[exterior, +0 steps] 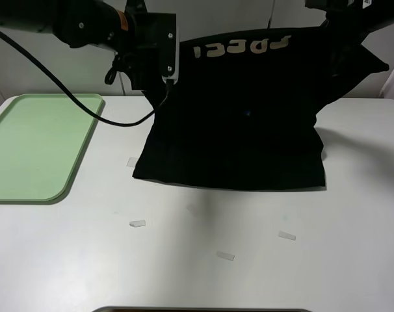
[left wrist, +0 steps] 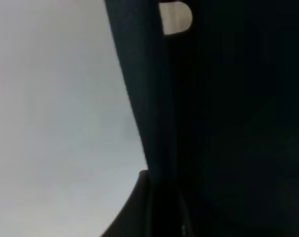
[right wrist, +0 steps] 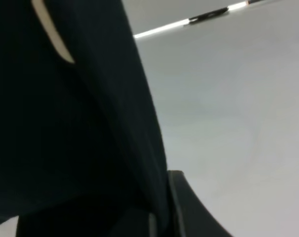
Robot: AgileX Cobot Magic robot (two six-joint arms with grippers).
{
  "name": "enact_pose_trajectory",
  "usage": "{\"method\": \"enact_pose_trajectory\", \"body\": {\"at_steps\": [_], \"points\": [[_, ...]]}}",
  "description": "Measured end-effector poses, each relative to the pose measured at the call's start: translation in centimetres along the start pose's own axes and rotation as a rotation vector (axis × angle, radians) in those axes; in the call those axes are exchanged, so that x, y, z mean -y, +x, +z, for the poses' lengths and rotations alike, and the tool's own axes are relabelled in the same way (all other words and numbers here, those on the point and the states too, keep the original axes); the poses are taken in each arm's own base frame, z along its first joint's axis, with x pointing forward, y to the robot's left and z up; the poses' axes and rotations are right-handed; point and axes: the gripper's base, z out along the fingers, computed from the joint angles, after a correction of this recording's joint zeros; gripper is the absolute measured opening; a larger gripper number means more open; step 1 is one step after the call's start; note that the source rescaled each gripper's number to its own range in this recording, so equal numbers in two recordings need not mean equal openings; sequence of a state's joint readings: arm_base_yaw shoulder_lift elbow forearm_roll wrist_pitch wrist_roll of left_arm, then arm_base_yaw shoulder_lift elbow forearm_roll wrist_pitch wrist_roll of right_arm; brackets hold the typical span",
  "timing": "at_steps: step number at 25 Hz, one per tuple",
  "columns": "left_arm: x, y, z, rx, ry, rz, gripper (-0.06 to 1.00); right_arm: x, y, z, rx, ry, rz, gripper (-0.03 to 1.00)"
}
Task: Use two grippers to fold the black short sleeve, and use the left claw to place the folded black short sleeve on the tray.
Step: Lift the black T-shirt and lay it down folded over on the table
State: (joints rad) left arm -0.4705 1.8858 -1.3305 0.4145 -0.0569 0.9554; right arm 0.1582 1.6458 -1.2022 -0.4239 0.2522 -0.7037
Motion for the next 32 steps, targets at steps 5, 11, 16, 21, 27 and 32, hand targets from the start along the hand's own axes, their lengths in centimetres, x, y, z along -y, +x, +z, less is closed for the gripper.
{"method": "enact_pose_trajectory", "body": {"at_steps": [5, 11, 16, 21, 27, 32], "points": [[1.6, 0.4, 2.5, 0.041, -0.019, 0.003, 0.00, -0.7, 0.5, 1.9, 0.010, -0.003, -0.008, 0.00], [2.9, 1.0, 4.1, 0.054, -0.016, -0.105, 0.00, -1.3, 0.7, 2.7, 0.009, -0.024, 0.027, 0.00], [4.5, -0.4, 4.0, -0.013, 0.114, -0.285, 0.00, -3.3, 1.9, 2.5, -0.139, -0.208, 0.204, 0.00], [6.3, -1.1, 3.6, -0.128, 0.250, -0.366, 0.00, -6.7, 3.4, 2.2, -0.253, -0.379, 0.272, 0.00], [7.6, -0.9, 3.1, -0.245, 0.365, -0.514, 0.00, -8.6, 3.6, 2.0, -0.279, -0.462, 0.348, 0.00], [8.6, -0.9, 2.5, -0.314, 0.475, -0.652, 0.00, -9.5, 3.8, 1.4, -0.341, -0.565, 0.400, 0.00]]}}
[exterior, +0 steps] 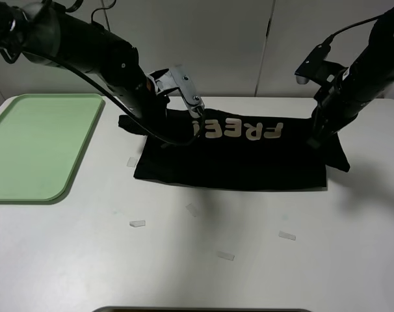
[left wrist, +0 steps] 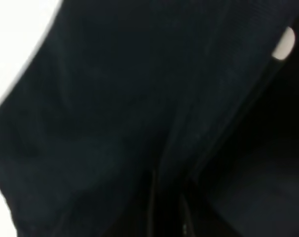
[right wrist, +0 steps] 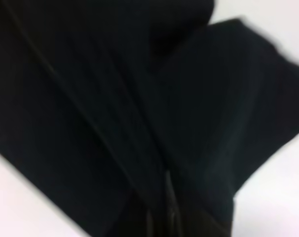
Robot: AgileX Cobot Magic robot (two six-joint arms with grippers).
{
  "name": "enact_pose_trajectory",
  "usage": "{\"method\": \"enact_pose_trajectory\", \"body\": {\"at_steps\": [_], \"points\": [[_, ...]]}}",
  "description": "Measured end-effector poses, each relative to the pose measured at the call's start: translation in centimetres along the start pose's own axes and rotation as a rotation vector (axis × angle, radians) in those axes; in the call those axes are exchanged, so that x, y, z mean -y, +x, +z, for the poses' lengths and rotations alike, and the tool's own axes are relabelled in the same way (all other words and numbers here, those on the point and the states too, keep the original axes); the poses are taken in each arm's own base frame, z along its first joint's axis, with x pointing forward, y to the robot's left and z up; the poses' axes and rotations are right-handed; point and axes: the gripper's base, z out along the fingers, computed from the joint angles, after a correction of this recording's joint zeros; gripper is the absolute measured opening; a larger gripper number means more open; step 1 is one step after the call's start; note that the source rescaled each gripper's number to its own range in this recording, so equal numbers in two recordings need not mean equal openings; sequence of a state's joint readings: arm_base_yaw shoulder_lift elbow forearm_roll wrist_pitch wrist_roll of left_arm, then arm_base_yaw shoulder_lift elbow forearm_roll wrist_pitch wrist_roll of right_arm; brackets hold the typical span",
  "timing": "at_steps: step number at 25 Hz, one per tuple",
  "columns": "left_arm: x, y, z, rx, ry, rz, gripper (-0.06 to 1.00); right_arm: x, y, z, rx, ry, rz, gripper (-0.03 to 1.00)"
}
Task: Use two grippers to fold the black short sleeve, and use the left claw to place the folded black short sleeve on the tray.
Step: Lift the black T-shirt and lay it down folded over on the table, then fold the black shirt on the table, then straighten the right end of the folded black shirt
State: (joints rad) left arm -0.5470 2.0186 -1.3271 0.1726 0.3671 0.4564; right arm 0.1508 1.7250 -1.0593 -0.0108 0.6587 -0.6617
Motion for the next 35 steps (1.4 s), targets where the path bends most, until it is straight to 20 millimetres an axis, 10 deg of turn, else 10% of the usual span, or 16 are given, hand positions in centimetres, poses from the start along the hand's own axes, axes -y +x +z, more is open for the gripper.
{"method": "enact_pose_trajectory", "body": {"at_steps": [8, 12, 14, 17, 20, 27, 35], "points": [[1.1, 0.8, -0.1, -0.097, 0.114, -0.092, 0.00, -1.0, 0.6, -0.1, -0.070, -0.107, 0.047, 0.04], [0.9, 1.4, -0.1, -0.144, 0.116, -0.066, 0.05, -0.9, 1.1, -0.1, -0.106, -0.115, 0.047, 0.44], [0.7, 2.0, -0.2, -0.192, 0.117, -0.048, 0.23, -0.8, 1.5, -0.1, -0.136, -0.113, 0.076, 0.77], [0.5, 2.4, -0.2, -0.217, 0.115, -0.036, 0.76, -0.6, 1.6, -0.1, -0.150, -0.099, 0.109, 0.95], [0.4, 2.3, -0.2, -0.210, 0.107, -0.031, 0.94, -0.5, 1.7, -0.1, -0.156, -0.089, 0.106, 0.99], [0.1, 2.1, -0.9, -0.200, 0.085, -0.014, 1.00, -0.4, 1.5, -0.2, -0.140, -0.081, 0.142, 1.00], [-1.4, 0.9, -7.5, -0.080, -0.019, -0.172, 1.00, 0.9, -0.6, -2.8, -0.134, -0.095, 0.367, 1.00]]}}
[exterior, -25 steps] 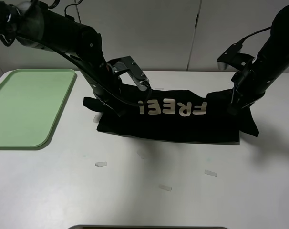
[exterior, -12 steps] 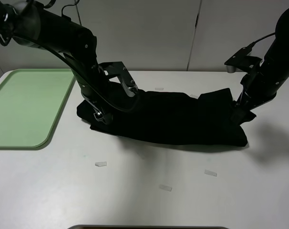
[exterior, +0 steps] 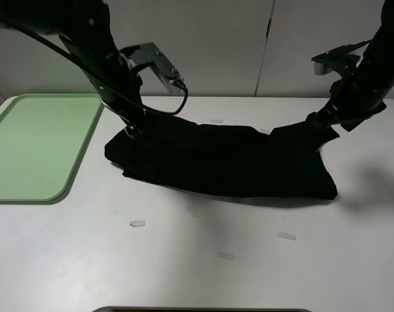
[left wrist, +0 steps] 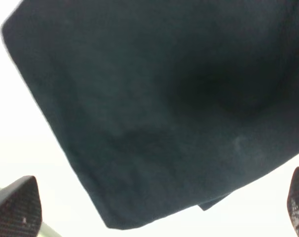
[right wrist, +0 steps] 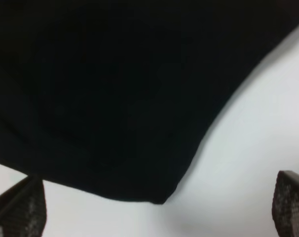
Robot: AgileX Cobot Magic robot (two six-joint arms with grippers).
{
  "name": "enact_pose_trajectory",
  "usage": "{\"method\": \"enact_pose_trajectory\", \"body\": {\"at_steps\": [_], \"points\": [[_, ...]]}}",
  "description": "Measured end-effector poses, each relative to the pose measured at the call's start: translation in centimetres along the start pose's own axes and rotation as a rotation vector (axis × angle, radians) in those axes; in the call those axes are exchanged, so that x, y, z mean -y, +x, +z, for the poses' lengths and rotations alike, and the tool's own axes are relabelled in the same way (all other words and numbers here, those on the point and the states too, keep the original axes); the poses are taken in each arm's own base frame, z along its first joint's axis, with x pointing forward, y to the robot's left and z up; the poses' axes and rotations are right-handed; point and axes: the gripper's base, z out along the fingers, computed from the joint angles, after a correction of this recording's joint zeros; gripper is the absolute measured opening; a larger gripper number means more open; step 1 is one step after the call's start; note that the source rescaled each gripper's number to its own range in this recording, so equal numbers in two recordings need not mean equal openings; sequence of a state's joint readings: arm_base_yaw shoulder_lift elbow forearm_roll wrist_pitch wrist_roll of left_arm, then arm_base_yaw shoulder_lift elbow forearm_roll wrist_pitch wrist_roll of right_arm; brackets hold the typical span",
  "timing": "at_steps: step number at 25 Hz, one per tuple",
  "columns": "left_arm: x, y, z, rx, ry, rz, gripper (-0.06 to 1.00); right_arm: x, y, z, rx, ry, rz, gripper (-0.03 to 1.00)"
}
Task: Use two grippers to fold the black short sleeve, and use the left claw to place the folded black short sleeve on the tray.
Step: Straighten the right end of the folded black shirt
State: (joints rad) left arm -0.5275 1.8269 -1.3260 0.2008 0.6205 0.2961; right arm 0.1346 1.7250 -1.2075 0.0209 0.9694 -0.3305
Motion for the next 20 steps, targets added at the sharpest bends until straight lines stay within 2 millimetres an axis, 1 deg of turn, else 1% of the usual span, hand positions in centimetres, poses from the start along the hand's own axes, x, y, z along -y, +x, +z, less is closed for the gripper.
{"method": "enact_pose_trajectory", "body": {"at_steps": [4, 6, 9, 14, 18, 20], "points": [[-0.5, 0.4, -4.5, 0.050, -0.031, -0.104, 1.00, 0.1, -0.6, -2.0, -0.024, -0.012, 0.069, 1.00], [-0.7, 0.8, -6.9, 0.074, -0.043, -0.146, 1.00, 0.1, -0.6, -2.5, -0.047, -0.022, 0.094, 1.00], [-0.7, 1.7, -10.2, 0.099, -0.056, -0.208, 1.00, -0.2, -0.3, -2.8, -0.080, -0.051, 0.122, 1.00], [-0.5, 3.7, -15.2, 0.131, -0.072, -0.282, 1.00, -0.7, 0.1, -4.1, -0.061, -0.079, 0.135, 1.00], [-0.2, 5.6, -18.7, 0.160, -0.084, -0.313, 1.00, -0.9, 0.5, -5.6, -0.027, -0.074, 0.138, 1.00], [0.0, 6.6, -20.3, 0.184, -0.092, -0.324, 1.00, -1.0, 0.6, -6.1, -0.014, -0.079, 0.140, 1.00]]}}
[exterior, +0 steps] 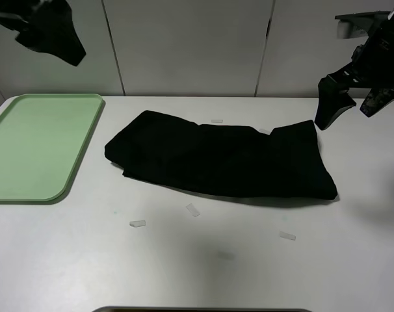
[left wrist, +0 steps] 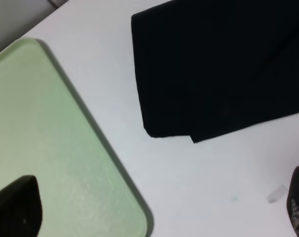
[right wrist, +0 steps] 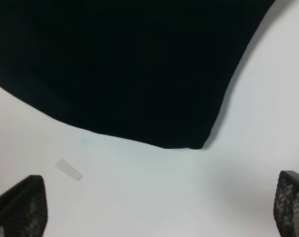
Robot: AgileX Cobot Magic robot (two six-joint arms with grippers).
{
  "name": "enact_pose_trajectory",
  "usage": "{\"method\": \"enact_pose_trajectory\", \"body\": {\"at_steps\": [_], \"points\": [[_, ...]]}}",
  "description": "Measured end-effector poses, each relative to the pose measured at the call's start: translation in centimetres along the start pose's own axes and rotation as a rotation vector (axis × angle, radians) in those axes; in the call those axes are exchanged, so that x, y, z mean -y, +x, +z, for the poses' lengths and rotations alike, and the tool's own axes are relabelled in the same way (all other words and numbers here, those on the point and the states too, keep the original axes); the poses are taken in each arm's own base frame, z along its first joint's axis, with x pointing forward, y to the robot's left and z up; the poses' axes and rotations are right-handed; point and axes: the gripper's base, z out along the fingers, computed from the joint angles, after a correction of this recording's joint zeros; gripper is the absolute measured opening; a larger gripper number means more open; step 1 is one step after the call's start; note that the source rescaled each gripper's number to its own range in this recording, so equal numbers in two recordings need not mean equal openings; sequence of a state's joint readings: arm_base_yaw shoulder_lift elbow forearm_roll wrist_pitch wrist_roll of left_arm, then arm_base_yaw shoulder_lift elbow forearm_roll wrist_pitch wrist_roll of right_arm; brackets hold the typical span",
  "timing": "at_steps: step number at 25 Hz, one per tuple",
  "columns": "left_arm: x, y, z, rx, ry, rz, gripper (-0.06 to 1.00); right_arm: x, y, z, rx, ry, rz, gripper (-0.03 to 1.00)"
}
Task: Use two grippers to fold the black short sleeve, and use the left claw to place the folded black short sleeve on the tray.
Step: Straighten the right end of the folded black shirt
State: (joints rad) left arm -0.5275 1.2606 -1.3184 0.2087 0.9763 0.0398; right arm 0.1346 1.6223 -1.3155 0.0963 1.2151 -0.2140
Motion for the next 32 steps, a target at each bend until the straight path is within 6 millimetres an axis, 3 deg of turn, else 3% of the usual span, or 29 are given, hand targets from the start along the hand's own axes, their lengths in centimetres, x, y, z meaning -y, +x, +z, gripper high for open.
{"method": "enact_pose_trajectory", "body": {"at_steps": [5, 9, 17, 22, 27, 32], "points": [[0.1, 3.8, -2.4, 0.030, -0.003, -0.031, 1.00, -0.2, 0.0, -0.2, 0.008, -0.017, 0.006, 1.00], [0.5, 8.8, -3.3, 0.038, 0.000, -0.063, 1.00, -0.3, 0.0, -0.2, 0.011, -0.024, 0.010, 1.00], [1.8, 18.7, -6.0, 0.227, 0.047, -0.140, 1.00, -0.3, -0.1, -0.2, 0.016, -0.025, 0.011, 1.00], [2.7, 23.7, -5.9, 0.334, 0.076, -0.164, 1.00, -0.3, -0.1, -0.2, 0.019, -0.025, 0.011, 1.00], [3.3, 27.0, -4.7, 0.335, 0.090, -0.186, 1.00, -0.3, -0.1, -0.2, 0.020, -0.027, 0.012, 1.00], [3.5, 27.8, -4.7, 0.346, 0.104, -0.208, 0.99, -0.2, -0.3, -0.2, 0.038, -0.023, 0.012, 1.00]]}}
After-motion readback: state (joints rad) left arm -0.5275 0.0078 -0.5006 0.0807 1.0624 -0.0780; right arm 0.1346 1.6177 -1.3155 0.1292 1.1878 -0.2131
